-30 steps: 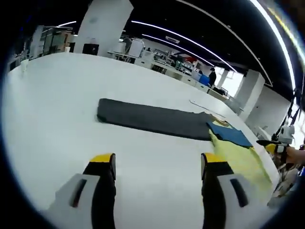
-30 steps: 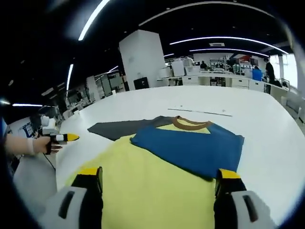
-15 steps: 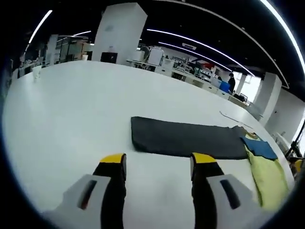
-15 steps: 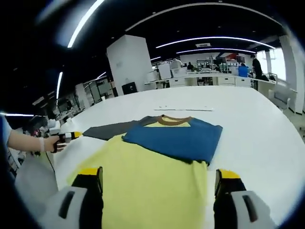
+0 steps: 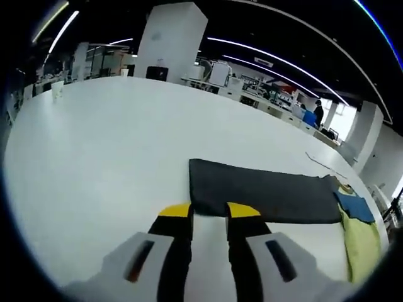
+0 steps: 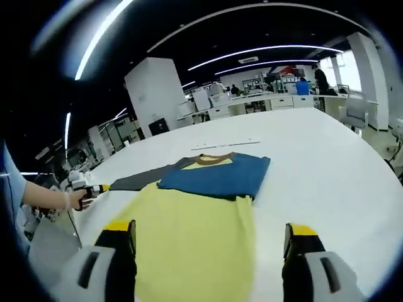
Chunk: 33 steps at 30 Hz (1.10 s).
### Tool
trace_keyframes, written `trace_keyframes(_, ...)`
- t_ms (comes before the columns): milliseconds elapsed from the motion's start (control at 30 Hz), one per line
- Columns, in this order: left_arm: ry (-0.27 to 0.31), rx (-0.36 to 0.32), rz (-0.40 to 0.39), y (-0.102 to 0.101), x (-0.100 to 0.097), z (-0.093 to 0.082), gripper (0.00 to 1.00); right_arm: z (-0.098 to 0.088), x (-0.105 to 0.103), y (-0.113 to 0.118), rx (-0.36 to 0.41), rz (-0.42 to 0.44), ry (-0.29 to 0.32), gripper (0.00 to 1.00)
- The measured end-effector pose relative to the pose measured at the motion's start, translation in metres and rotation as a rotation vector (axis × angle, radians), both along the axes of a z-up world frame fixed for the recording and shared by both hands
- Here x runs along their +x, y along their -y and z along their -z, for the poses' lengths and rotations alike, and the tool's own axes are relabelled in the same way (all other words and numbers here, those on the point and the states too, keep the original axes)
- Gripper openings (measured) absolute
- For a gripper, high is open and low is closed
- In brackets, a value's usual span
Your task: Fold the garment on the visible template until the final outline fits inside the template.
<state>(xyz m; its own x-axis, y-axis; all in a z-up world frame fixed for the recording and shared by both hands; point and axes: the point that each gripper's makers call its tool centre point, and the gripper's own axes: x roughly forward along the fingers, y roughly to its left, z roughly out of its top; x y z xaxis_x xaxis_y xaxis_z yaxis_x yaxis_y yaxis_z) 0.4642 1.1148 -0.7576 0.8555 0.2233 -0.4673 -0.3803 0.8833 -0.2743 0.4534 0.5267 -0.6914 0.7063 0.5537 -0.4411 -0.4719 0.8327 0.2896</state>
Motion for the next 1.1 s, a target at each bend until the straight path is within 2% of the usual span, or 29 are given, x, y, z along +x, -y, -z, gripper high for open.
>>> trace_keyframes(67,-0.012,-0.005,-0.015,-0.006,0.000,0.006,0.17,0.000,-0.001,0.001,-0.003,0.001,-0.007,0.97)
trace_keyframes(100,0.002,0.002,-0.025,-0.009,0.000,0.003,0.15,0.000,-0.001,0.001,-0.005,-0.001,-0.006,0.97)
trace_keyframes(133,0.007,-0.030,-0.055,-0.013,-0.001,0.004,0.13,0.000,-0.002,0.001,-0.008,-0.004,-0.007,0.97)
trace_keyframes(200,0.010,-0.036,-0.063,-0.017,0.000,0.007,0.11,0.001,-0.003,0.001,-0.015,-0.009,-0.009,0.97)
trace_keyframes(300,-0.025,-0.014,-0.080,-0.021,-0.003,0.012,0.00,0.003,-0.005,0.000,-0.024,-0.015,-0.011,0.96)
trace_keyframes(433,0.054,-0.049,-0.092,-0.017,0.001,-0.004,0.00,0.004,-0.005,0.001,-0.023,-0.009,-0.014,0.95)
trace_keyframes(533,0.077,-0.054,-0.061,-0.010,0.009,-0.014,0.00,0.002,-0.005,-0.001,-0.002,0.002,-0.010,0.95)
trace_keyframes(567,0.093,-0.076,-0.052,-0.005,0.012,-0.016,0.00,0.002,-0.005,-0.002,-0.004,0.000,-0.006,0.95)
trace_keyframes(600,0.134,-0.117,-0.037,0.002,0.019,-0.023,0.00,0.002,-0.005,-0.003,-0.008,-0.005,-0.006,0.95)
trace_keyframes(667,0.158,-0.137,-0.020,0.013,0.025,-0.031,0.00,0.002,-0.006,-0.004,-0.004,-0.010,-0.004,0.95)
trace_keyframes(733,0.180,-0.161,0.031,0.031,0.033,-0.038,0.00,0.001,-0.006,-0.005,-0.003,-0.011,-0.004,0.95)
trace_keyframes(767,0.183,-0.156,0.079,0.046,0.039,-0.041,0.00,0.001,-0.006,-0.005,0.000,-0.008,-0.001,0.95)
trace_keyframes(800,0.185,-0.156,0.093,0.053,0.042,-0.042,0.00,0.001,-0.006,-0.006,0.005,-0.007,-0.002,0.95)
trace_keyframes(900,0.211,-0.193,0.140,0.091,0.055,-0.052,0.00,0.001,-0.005,-0.007,0.003,-0.016,-0.003,0.95)
trace_keyframes(933,0.212,-0.197,0.147,0.095,0.057,-0.053,0.00,0.000,-0.005,-0.007,0.005,-0.018,0.001,0.95)
trace_keyframes(1033,0.225,-0.250,0.213,0.132,0.073,-0.058,0.00,-0.002,-0.006,-0.007,0.005,-0.020,0.003,0.95)
trace_keyframes(1100,0.225,-0.246,0.250,0.147,0.077,-0.061,0.00,-0.002,-0.006,-0.004,0.016,-0.011,0.005,0.95)
